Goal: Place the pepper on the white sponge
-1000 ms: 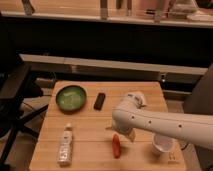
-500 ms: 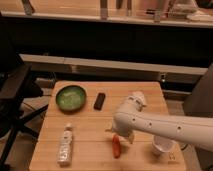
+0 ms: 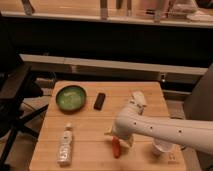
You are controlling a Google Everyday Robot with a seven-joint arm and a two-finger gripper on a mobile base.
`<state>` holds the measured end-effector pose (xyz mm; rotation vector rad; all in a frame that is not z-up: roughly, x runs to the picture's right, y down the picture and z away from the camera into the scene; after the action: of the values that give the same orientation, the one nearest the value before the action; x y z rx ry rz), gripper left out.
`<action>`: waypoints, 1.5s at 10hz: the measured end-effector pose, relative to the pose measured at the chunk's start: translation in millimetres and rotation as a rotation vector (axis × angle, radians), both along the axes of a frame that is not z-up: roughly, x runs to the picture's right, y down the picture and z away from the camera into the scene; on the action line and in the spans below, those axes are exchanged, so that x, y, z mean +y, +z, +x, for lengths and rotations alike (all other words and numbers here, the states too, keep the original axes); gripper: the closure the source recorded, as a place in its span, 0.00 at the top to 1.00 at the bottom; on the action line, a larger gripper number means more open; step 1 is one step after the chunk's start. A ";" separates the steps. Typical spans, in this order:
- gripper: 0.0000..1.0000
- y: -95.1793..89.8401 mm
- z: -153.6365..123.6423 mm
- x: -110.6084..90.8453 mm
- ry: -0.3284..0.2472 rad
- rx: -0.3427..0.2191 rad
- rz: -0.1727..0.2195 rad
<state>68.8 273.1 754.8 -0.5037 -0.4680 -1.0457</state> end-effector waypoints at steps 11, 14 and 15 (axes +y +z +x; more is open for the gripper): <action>0.62 8.8 -3.6 25.0 -0.031 -0.028 -0.012; 0.31 11.3 -7.9 26.8 -0.040 -0.035 -0.013; 0.22 11.9 -8.4 27.7 -0.041 -0.034 -0.013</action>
<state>60.3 300.8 766.7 -0.5096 -0.4970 -1.0926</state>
